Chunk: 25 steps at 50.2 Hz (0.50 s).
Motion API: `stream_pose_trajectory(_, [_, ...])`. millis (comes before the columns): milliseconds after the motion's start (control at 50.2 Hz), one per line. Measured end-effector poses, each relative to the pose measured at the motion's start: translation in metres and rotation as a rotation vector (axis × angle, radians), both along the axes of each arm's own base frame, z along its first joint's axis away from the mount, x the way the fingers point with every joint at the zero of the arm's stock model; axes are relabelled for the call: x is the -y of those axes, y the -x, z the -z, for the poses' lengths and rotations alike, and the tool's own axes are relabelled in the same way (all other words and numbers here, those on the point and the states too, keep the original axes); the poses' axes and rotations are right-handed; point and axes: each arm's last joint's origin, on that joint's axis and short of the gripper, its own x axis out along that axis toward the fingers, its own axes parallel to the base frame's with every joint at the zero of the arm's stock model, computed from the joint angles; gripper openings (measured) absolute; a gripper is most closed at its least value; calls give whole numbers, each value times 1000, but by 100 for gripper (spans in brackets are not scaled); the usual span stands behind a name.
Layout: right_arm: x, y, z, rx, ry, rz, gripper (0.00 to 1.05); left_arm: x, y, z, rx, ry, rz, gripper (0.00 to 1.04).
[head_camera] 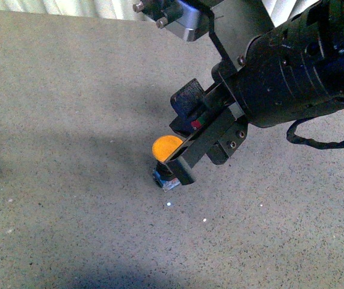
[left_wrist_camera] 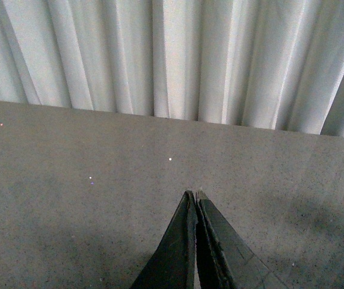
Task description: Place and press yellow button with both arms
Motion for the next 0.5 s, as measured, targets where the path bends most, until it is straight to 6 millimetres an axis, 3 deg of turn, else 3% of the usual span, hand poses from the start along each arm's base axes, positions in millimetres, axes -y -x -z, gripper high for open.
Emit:
stream_pose_trajectory(199, [-4, -2, 10, -37, -6, 5, 1, 0, 5, 0, 2, 0, 0, 1])
stream_pose_trajectory(498, [-11, -3, 22, -86, -20, 7, 1, 0, 11, 0, 2, 0, 0, 1])
